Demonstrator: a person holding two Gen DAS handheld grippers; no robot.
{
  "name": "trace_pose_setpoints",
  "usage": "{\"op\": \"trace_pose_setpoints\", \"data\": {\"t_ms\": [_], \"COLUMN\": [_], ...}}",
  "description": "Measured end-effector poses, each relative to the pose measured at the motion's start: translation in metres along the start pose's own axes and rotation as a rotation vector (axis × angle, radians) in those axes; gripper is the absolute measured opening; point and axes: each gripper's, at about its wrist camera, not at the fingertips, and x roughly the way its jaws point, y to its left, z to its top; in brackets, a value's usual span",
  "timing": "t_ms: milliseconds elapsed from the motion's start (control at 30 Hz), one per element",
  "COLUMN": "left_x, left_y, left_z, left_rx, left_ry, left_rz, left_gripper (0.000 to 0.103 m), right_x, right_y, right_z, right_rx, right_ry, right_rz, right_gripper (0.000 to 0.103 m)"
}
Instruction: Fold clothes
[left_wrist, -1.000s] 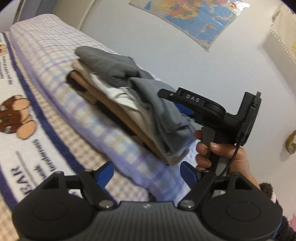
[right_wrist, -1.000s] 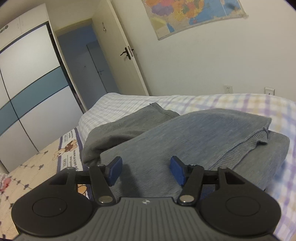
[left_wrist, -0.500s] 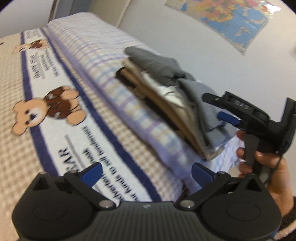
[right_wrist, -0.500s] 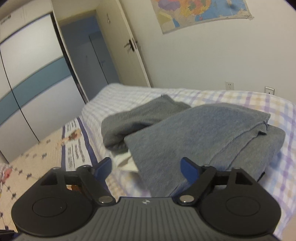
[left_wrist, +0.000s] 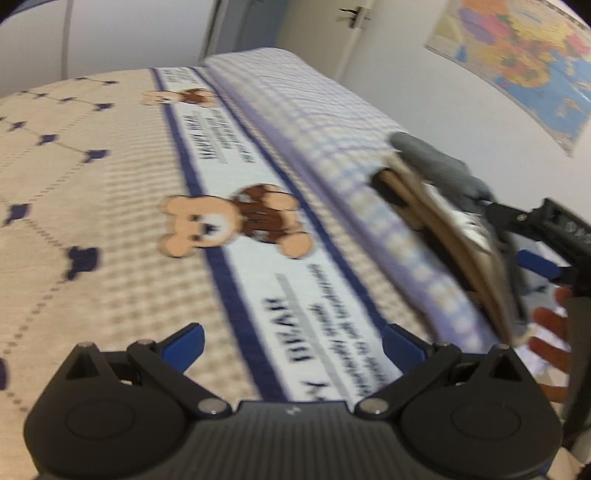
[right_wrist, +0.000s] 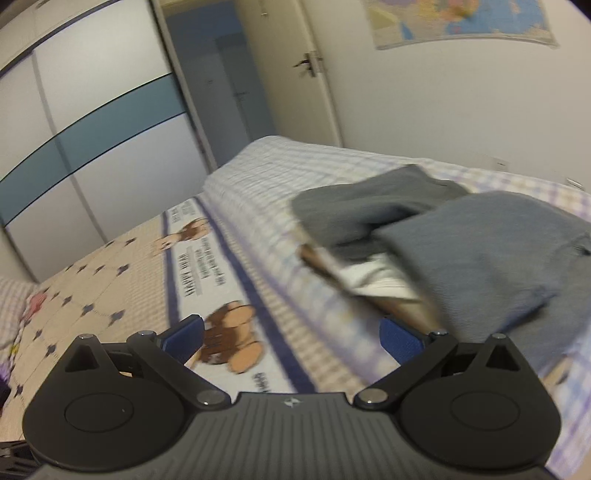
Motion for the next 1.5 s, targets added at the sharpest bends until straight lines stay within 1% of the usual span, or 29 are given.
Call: {"op": "trace_pose_setpoints", "data": {"t_ms": [100,200,367,533,700,900,1067,1100,1200,1267,1300,1400,1500], "left_x": [-0.005,-0.011,-0.020,-0.024,-0.018,-0.001,0.015,0.018,0.028,0.033,0.034,0.035,0.037], "left_y": [0.027,0.053,0.092,0.124,0.160,0.210,0.247,0.254,0.270,0.278,0.281,0.283,0.285], "left_z": [-0.001,-0.002,-0.006,-0.016,-0.034,-0.068,-0.088,-0.091,-0.098,-0.103,-0.104,-0.104,-0.105], "left_rx": [-0.033,-0.058,-0.089,-0.103,-0.133,-0.132,-0.134,-0.136,-0.121,-0.106,-0.102,-0.102,-0.112], "left_ry": [-0.004,-0.017,-0.045,-0.066,-0.082,-0.123,-0.145,-0.155,-0.197,-0.239,-0.261,-0.280,-0.279], "left_rz": [0.049,0.095,0.170,0.242,0.310,0.447,0.534,0.551,0.609,0.634,0.633,0.622,0.610], "left_gripper": [0.103,0.103,0.103,0.103,0.103,0.103,0.103,0.103,0.103,0.103,0.103,0.103,0.103], "right_x": [0.000,0.003,0.014,0.030,0.052,0.080,0.104,0.108,0.117,0.125,0.128,0.137,0.146], "right_y": [0.031,0.064,0.111,0.146,0.177,0.211,0.238,0.244,0.263,0.271,0.274,0.280,0.278], "right_z": [-0.004,-0.010,-0.027,-0.051,-0.084,-0.135,-0.172,-0.177,-0.191,-0.202,-0.209,-0.225,-0.235], "right_rx": [-0.014,-0.043,-0.090,-0.124,-0.157,-0.214,-0.243,-0.256,-0.314,-0.344,-0.366,-0.433,-0.419], "right_ry": [0.017,0.033,0.071,0.120,0.166,0.208,0.255,0.253,0.211,0.194,0.179,0.137,0.125], "right_rz": [0.055,0.091,0.133,0.158,0.178,0.211,0.220,0.219,0.209,0.208,0.200,0.194,0.213], "right_gripper": [0.103,0.103,0.103,0.103,0.103,0.103,0.103,0.103,0.103,0.103,0.103,0.103,0.103]}}
